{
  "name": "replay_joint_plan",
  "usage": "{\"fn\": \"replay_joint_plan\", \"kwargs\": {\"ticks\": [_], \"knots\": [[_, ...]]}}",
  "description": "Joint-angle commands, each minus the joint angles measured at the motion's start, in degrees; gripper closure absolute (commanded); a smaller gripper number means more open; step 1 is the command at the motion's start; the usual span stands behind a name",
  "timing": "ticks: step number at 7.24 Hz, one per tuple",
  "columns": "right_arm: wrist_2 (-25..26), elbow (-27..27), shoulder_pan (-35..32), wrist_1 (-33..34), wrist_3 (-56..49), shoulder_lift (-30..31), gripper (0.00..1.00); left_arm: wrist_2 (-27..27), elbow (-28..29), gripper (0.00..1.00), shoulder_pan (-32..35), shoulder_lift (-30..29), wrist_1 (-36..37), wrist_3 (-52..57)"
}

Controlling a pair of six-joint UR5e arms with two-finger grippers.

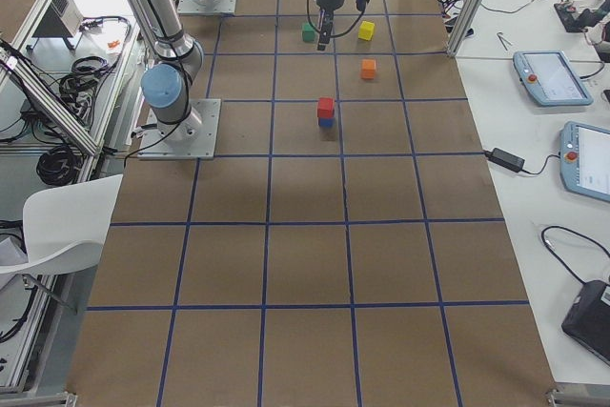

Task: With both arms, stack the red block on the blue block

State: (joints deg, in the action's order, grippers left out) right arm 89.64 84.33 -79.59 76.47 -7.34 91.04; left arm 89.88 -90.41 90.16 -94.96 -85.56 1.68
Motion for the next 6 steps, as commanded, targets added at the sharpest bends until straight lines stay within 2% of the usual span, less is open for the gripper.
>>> {"fn": "replay_joint_plan", "kwargs": {"ticks": [1,4,6], "knots": [[0.0,-6.0,-0.2,-6.9,-0.3,0.7,0.0,-0.1,-0.1,0.0,1.1,-0.3,0.1,-0.5],[0.0,-6.8,-0.5,-9.5,-0.4,1.2,0.0,-0.4,-0.4,0.0,1.4,0.2,0.0,-0.1],[0.3,-9.1,-3.9,-12.8,0.2,1.3,0.0,-0.2,-0.7,0.0,1.4,0.8,0.0,0.1]]}}
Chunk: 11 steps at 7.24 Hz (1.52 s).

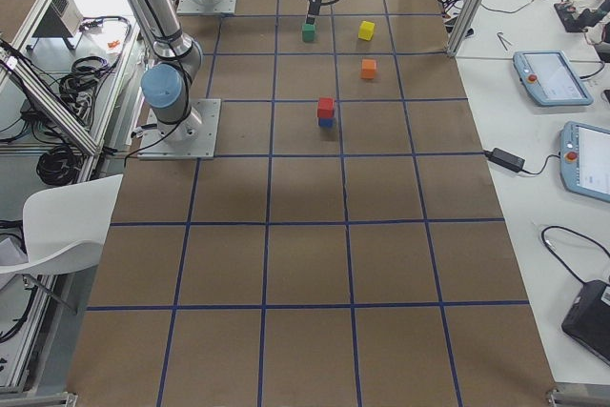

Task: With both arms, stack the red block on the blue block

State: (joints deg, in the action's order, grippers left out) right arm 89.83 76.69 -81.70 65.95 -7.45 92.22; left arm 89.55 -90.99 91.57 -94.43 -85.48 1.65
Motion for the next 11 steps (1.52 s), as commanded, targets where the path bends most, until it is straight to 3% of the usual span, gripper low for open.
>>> {"fn": "replay_joint_plan", "kwargs": {"ticks": [1,8,11], "knots": [[0.1,-3.6,-1.8,-5.1,0.4,0.4,0.0,-0.2,0.0,0.0,0.0,0.4,0.0,0.0],[0.6,-6.6,-1.8,-1.9,0.4,-7.5,0.0,0.3,0.3,0.0,0.0,0.4,0.1,0.2],[0.4,-0.2,-1.9,12.0,0.9,-12.9,0.0,0.5,1.6,0.0,-1.0,0.1,0.5,0.6]]}}
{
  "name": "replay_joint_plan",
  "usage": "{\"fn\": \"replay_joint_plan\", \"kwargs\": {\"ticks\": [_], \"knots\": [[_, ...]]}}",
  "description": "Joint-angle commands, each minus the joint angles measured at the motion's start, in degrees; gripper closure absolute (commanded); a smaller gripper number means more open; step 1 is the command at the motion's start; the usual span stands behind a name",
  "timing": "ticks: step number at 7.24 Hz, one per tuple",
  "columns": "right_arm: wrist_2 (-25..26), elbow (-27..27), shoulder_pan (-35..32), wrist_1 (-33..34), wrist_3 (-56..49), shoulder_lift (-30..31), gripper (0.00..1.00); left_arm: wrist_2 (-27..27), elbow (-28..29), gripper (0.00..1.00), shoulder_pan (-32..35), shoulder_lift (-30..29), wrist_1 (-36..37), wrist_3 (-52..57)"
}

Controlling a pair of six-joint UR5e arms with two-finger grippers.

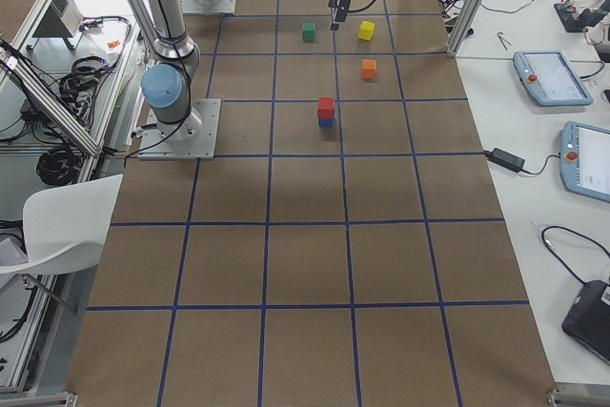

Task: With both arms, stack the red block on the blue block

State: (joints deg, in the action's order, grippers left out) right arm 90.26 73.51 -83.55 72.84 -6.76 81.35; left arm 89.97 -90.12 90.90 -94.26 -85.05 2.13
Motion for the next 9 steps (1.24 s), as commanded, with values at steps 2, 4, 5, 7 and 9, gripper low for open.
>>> {"fn": "replay_joint_plan", "kwargs": {"ticks": [2,4,5,7,9], "knots": [[1.2,8.0,-2.1,7.2,0.9,-0.8,0.0,0.1,0.9,0.0,0.5,0.0,0.1,-0.1],[1.8,16.3,-5.0,7.7,4.7,7.3,0.0,-0.1,1.0,0.0,0.9,0.3,0.1,0.0],[1.9,18.6,-4.9,9.7,4.6,7.9,0.0,-0.1,0.6,0.0,1.1,0.7,-0.2,0.2],[1.7,17.0,-4.7,11.6,4.6,8.3,0.0,0.1,0.7,0.0,2.0,0.3,-0.2,0.1],[1.5,17.1,-4.8,16.3,4.6,9.9,0.0,0.0,0.6,0.0,2.4,1.2,-0.2,0.1]]}}
